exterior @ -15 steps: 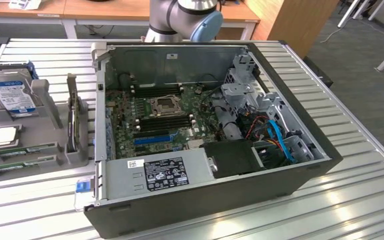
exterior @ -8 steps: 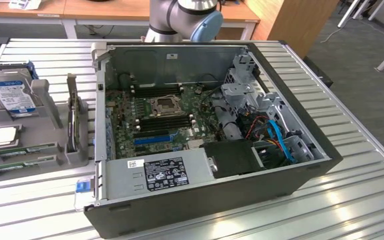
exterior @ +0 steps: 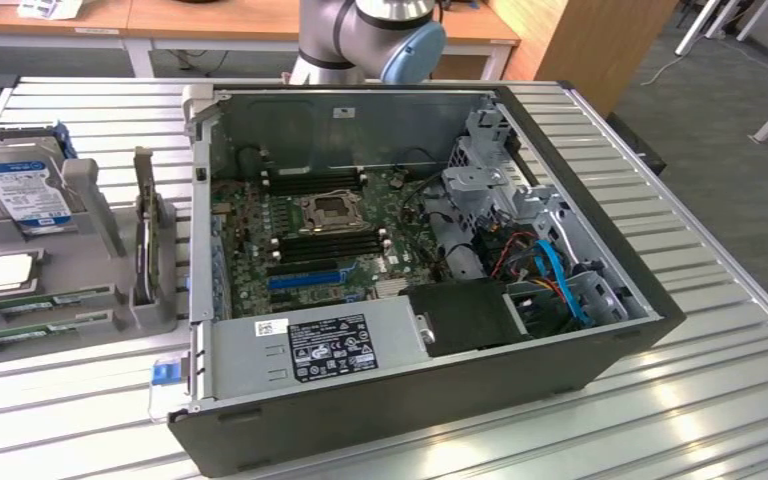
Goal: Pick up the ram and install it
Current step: 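Pick up the ram and move it above insertion slot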
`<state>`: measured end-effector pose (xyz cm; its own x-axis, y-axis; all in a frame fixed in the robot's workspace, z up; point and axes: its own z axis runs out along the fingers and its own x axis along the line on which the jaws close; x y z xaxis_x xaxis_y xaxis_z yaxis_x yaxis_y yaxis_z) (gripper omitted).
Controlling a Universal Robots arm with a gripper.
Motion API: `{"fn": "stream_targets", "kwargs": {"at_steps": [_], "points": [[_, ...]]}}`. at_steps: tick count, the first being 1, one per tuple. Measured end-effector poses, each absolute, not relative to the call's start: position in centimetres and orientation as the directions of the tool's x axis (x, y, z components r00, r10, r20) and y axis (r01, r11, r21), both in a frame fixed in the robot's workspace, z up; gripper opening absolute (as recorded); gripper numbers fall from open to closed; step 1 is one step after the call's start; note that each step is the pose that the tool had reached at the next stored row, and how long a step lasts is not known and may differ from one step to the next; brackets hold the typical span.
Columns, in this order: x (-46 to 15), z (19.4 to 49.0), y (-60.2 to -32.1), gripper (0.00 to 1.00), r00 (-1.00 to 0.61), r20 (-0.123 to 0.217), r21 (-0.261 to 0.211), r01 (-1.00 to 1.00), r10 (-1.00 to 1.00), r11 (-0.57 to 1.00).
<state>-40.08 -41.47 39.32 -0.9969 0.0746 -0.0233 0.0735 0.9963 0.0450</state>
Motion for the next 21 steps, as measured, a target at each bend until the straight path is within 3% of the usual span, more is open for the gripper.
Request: {"fn": "stream_targets", "kwargs": {"at_steps": [21], "points": [[-40.08, 39.32, -41.47, 0.1, -0.994, -0.023, 0.045, -0.106, -0.105, 0.993]]}}
